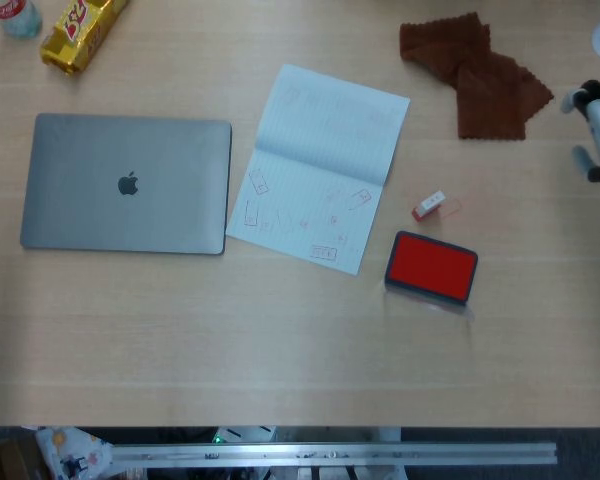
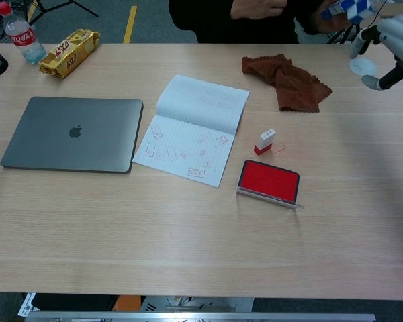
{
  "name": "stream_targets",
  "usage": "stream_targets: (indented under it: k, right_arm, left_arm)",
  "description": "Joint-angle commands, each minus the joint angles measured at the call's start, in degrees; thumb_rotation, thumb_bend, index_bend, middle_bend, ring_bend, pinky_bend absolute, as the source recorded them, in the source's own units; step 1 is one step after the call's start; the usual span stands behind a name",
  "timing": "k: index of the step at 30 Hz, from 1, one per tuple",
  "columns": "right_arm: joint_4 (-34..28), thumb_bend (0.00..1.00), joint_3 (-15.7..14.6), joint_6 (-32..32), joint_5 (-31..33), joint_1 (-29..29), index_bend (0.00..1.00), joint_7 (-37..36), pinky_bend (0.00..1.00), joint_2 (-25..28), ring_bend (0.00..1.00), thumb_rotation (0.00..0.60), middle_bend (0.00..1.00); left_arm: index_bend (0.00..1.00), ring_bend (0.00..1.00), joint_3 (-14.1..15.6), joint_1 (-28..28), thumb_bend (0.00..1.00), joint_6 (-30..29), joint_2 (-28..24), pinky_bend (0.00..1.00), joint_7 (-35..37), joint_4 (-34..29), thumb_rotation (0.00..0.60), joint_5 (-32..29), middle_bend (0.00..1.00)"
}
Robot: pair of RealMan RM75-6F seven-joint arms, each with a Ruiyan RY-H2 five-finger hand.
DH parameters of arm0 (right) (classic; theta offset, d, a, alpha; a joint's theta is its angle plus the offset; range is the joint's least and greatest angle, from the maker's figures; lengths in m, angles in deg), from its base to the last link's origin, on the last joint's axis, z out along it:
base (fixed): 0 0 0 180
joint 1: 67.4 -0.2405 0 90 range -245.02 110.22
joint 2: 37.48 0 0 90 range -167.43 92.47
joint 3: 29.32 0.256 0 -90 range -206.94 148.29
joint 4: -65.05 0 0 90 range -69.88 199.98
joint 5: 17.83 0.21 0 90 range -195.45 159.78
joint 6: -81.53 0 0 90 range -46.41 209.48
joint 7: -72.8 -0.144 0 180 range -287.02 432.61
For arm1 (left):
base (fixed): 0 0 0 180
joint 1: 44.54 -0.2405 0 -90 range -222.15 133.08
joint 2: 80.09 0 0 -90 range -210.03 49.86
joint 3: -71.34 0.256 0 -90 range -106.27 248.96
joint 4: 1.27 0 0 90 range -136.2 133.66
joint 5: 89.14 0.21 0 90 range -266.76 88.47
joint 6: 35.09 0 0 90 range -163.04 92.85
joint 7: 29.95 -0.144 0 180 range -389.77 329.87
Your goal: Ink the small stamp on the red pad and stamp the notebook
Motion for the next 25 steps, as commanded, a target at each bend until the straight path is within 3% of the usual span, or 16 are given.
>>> stream_targets:
  k: [1,15,25]
  right_arm:
    - [-1.20,0.30,0.01,-4.81,-3.41,4.81,0.36,-2.62,0.34,2.12,0.24,0.600,0.34]
    - [-1.75,0.30,-0.60,-15.12,-11.96,20.53,0.36,-9.85,0.34,5.86,0.24,0.600,0.35]
    - [-1.75,0.30,0.89,-18.83,-17.31,27.11,0.36,-11.18,0.34,6.37,0.24,0.600,0.35]
  left_arm:
    - [0.15,0.08,-0.50,0.16,0.27,-1.25,0.98,0.11,0.71,1.01,0.600,1.08,0.03]
    - [0.15,0.08,0.40,-0.34,0.27,-2.88,0.54,0.11,0.03,-0.24,0.600,3.44,0.03]
    - [0.15,0.08,0.77,-0.52,0.27,-4.01,0.34,0.11,-0.53,-1.85,0.600,5.31,0.03]
